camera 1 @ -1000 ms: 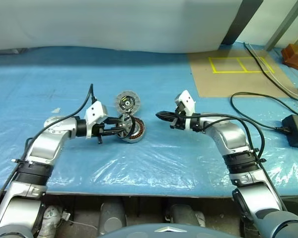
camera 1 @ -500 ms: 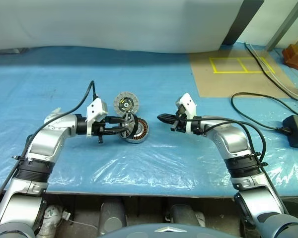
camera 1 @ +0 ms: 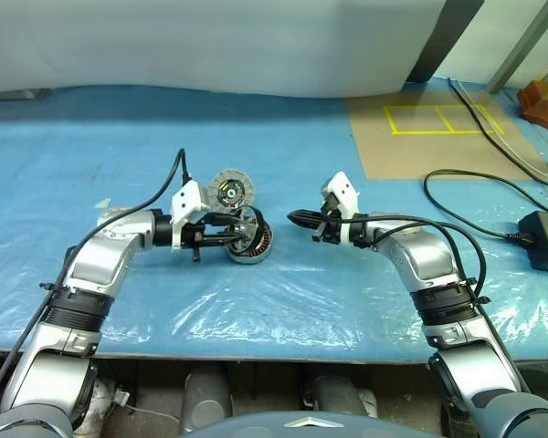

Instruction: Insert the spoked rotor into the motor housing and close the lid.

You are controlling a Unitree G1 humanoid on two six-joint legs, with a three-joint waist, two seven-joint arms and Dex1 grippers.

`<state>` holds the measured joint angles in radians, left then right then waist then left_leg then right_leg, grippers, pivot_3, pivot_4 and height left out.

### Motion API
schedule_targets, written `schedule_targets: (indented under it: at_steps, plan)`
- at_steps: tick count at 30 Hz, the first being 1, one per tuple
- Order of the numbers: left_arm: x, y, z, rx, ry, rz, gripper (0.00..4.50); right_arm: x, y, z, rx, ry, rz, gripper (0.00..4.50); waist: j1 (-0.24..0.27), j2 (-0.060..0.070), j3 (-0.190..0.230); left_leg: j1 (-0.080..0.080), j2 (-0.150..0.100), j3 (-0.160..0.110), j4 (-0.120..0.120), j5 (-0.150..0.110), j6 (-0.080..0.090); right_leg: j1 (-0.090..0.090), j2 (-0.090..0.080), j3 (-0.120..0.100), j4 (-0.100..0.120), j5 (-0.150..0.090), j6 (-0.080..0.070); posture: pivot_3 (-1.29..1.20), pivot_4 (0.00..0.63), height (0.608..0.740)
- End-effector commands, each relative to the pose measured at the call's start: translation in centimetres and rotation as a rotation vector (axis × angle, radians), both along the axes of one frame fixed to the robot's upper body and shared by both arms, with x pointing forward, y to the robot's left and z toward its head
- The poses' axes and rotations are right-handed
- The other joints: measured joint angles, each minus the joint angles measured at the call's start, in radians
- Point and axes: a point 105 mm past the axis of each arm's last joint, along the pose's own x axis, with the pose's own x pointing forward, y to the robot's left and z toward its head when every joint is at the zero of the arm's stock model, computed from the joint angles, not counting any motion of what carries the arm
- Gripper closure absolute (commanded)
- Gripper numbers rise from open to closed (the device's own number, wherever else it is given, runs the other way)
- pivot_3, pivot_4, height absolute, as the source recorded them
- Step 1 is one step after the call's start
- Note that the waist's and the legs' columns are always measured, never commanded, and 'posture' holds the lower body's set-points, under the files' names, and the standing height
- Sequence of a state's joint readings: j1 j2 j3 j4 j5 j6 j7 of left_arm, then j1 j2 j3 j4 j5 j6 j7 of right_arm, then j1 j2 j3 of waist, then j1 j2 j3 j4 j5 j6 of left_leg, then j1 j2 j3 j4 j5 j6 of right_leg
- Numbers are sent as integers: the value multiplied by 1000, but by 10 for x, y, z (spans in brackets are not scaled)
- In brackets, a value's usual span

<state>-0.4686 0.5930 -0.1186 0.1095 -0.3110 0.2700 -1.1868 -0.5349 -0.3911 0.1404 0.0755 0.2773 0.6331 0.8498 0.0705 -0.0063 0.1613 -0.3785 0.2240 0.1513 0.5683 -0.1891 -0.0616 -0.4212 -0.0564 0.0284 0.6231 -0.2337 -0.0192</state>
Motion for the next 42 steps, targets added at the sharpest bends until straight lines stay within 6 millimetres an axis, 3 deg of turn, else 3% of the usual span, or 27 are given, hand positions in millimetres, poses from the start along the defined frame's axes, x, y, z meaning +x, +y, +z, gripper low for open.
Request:
schedule_targets:
  at_steps: [1, 19, 22, 31, 38, 42]
  plan:
    - [3, 0, 3, 18, -41, -7, 3119, 1, 1, 10, 5, -41, 10, 4500, 0, 0, 0, 0, 0, 0, 0, 0, 0, 0, 0, 0, 0, 0, 0, 0, 150, 740]
    - [8, 6, -16, 167, -49, 0, 3119, 2, -2, 5, -3, -35, -17, 4500, 0, 0, 0, 3, 0, 0, 2, 0, 0, 4, -1, 0, 1, 0, 0, 0, 150, 740]
    - [15, 6, -19, 193, -94, 23, 2211, 3, -2, 5, -3, -35, -21, 4500, 0, 1, 0, 4, 0, 0, 2, 0, 0, 4, -1, 0, 1, 0, 0, 0, 150, 740]
    - [16, 5, -4, 124, -116, 31, 2211, 2, -2, 2, -2, -27, -20, 4500, 0, 1, 0, 2, 0, 0, 1, 0, 0, 3, -1, 0, 0, 0, 0, 0, 150, 740]
    - [-2, 13, 37, -93, -145, 66, 2211, -7, 7, 16, 80, -27, 42, 4500, -2, 1, 0, 2, 0, 0, 1, 0, 0, 3, -1, 0, 0, 0, 0, 0, 150, 740]
    - [-13, 30, 26, -108, -112, 157, 2211, -17, 23, 34, 155, -30, 144, 4500, -2, 1, 0, 2, 0, 0, -1, 0, 0, 2, 0, 0, -1, 0, 0, 0, 150, 740]
